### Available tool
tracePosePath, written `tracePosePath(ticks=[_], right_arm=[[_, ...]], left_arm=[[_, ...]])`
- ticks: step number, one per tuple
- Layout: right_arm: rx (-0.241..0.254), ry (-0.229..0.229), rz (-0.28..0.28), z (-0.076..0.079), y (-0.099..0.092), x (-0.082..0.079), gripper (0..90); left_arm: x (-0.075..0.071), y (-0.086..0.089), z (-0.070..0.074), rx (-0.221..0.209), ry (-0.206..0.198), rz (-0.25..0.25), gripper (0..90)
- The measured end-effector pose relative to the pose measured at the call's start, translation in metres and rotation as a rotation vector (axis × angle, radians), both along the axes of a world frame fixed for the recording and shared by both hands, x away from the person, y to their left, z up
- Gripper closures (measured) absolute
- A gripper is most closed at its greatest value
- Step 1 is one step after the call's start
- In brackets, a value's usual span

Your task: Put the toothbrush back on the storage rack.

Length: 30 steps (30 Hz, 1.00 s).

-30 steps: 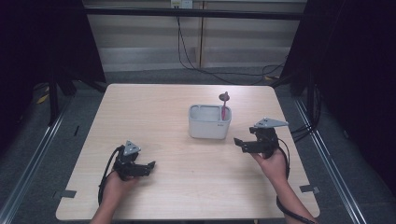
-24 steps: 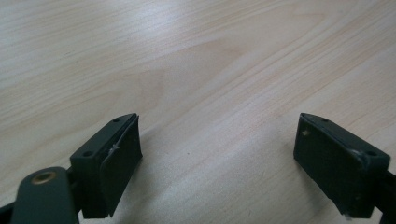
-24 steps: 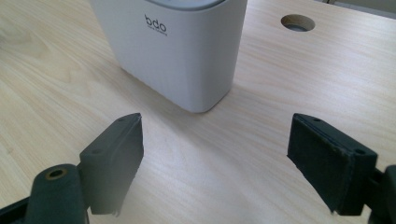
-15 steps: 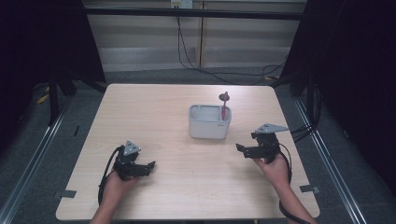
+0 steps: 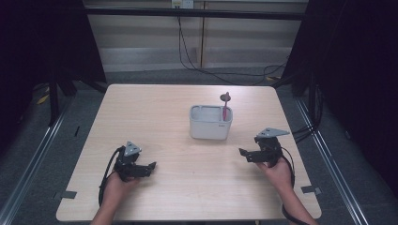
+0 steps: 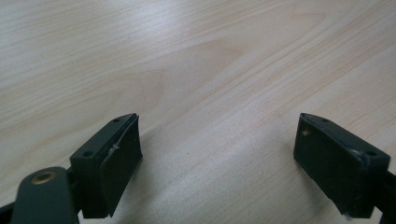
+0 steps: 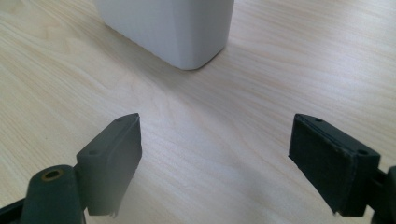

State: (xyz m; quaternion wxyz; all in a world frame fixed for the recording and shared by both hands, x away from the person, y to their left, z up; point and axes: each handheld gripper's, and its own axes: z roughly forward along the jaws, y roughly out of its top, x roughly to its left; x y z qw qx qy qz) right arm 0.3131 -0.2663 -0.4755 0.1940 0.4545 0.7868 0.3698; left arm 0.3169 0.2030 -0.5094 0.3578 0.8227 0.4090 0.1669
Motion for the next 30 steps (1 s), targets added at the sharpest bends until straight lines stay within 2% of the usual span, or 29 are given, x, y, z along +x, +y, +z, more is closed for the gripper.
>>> tracePosePath(ticks=[4, 15, 24, 30], right_arm=[[0.006, 0.001, -0.003, -0.002, -0.003, 0.0, 16.8], [-0.053, -0.002, 0.003, -0.008, -0.004, -0.002, 17.3], [-0.06, 0.017, 0.005, -0.011, -0.005, -0.003, 16.8], [-0.091, 0.035, 0.024, -0.015, -0.004, -0.003, 16.7]], left_arm=[[0.0, 0.0, 0.0, 0.0, 0.0, 0.001, 14.7], [0.0, 0.0, 0.0, -0.001, -0.001, 0.001, 14.7], [0.0, 0.0, 0.0, -0.001, -0.001, 0.001, 14.7], [0.0, 0.0, 0.0, 0.0, -0.001, 0.001, 14.7]])
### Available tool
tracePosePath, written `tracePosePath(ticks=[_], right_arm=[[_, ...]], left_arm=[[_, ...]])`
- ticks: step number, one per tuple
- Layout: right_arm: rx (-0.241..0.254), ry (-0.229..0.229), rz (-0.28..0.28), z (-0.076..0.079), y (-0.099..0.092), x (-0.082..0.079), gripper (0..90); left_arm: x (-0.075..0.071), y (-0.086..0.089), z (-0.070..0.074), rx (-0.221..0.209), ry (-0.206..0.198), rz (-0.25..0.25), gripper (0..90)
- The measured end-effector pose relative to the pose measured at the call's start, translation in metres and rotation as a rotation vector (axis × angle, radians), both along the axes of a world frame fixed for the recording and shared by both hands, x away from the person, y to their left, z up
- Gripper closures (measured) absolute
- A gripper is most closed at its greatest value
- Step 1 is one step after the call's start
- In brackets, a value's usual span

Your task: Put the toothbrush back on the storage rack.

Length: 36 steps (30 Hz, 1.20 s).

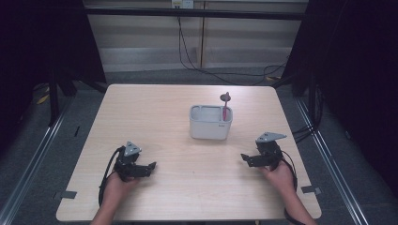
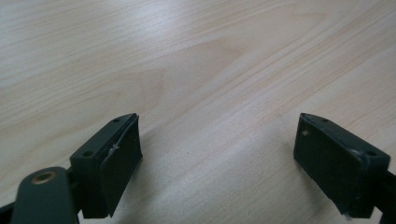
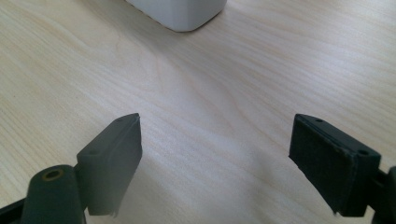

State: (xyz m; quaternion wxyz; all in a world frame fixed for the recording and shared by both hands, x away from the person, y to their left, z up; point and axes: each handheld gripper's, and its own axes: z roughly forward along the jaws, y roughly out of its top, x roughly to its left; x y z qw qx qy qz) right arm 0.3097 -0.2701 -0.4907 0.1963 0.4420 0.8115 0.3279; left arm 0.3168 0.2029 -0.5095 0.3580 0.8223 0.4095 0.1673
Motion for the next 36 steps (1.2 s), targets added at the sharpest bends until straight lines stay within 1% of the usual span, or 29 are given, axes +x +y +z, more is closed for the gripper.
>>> tracePosePath(ticks=[3, 10, 14, 17, 18, 23, 25, 27, 31, 32, 36], right_arm=[[-0.006, 0.001, -0.001, -0.002, -0.002, 0.0, 16.6], [-0.014, 0.027, -0.019, -0.007, -0.009, 0.001, 16.4], [-0.031, 0.044, -0.023, -0.01, -0.011, 0.001, 16.2], [-0.046, 0.045, -0.012, -0.012, -0.01, 0.001, 15.7], [-0.043, 0.037, -0.007, -0.012, -0.01, 0.002, 15.6], [-0.023, 0.049, -0.012, -0.014, -0.013, 0.002, 15.1], [-0.005, 0.054, -0.019, -0.015, -0.014, 0.002, 15.0], [0.023, 0.057, -0.023, -0.017, -0.017, 0.002, 14.3], [0.044, 0.026, -0.019, -0.02, -0.02, -0.001, 14.2], [0.05, 0.013, -0.015, -0.022, -0.021, -0.002, 14.2], [0.052, 0.007, -0.011, -0.022, -0.022, -0.002, 14.2]], left_arm=[[0.0, 0.0, 0.0, 0.0, 0.0, 0.0, 14.7], [0.0, 0.0, 0.0, 0.0, 0.0, 0.0, 14.6], [0.0, 0.0, 0.0, 0.0, 0.0, 0.0, 14.7], [0.0, 0.0, 0.0, 0.0, 0.0, 0.0, 14.7], [0.0, 0.0, 0.0, 0.0, 0.0, 0.0, 14.7], [0.0, 0.0, 0.0, 0.001, 0.0, -0.001, 14.7], [0.0, 0.0, 0.0, 0.001, 0.0, -0.001, 14.7], [0.0, 0.0, 0.0, 0.001, 0.0, -0.001, 14.7], [0.0, 0.0, 0.0, 0.001, 0.0, 0.0, 14.7], [0.0, 0.0, 0.0, 0.002, 0.0, -0.001, 14.7], [0.0, 0.0, 0.0, 0.002, 0.001, -0.001, 14.7]])
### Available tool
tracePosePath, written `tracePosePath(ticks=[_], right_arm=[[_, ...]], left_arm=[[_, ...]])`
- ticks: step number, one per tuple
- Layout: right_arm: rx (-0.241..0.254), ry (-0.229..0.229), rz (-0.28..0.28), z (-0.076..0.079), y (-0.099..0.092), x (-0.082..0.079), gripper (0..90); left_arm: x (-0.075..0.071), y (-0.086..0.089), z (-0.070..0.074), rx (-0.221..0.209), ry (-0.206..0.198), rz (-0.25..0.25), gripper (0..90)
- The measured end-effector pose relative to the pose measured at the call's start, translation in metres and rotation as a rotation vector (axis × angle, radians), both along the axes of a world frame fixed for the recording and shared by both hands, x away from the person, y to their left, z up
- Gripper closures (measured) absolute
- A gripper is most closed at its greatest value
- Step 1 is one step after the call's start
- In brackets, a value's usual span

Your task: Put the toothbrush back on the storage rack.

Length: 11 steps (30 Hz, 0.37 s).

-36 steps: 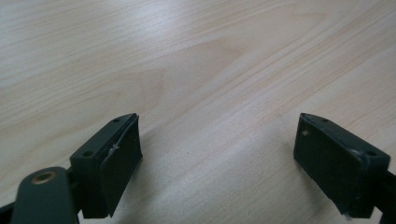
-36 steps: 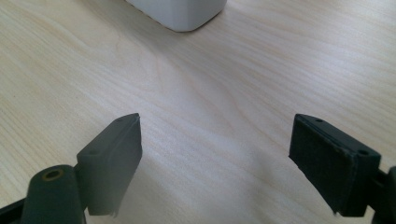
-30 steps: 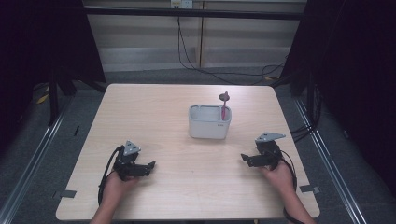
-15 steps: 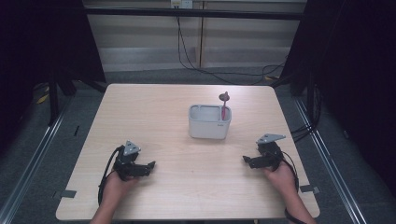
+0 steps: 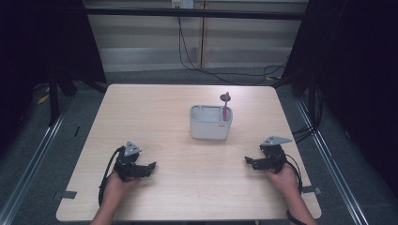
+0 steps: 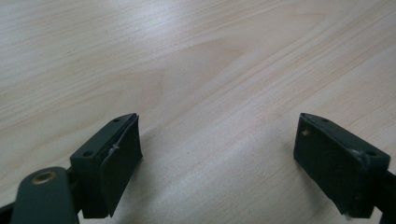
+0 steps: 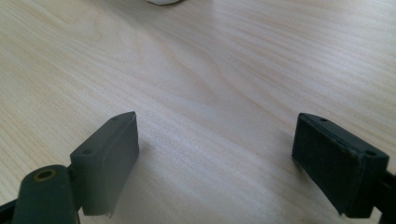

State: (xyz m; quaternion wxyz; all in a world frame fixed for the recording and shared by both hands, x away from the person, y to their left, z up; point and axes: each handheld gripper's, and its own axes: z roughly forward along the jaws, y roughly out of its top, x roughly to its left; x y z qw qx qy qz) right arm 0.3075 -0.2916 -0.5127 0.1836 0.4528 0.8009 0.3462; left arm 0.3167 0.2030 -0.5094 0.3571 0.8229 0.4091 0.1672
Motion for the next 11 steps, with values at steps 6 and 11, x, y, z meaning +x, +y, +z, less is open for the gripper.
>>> tracePosePath(ticks=[6, 11], right_arm=[[0.001, 0.001, 0.0, 0.0, -0.0001, 0.0, 14.2], [0.001, 0.004, -0.001, 0.0002, -0.0002, -0.0001, 14.2]], left_arm=[[-0.0002, 0.0, 0.0, 0.0, 0.0, 0.002, 14.7], [-0.0002, -0.0001, 0.0, 0.0, 0.0, 0.002, 14.7]])
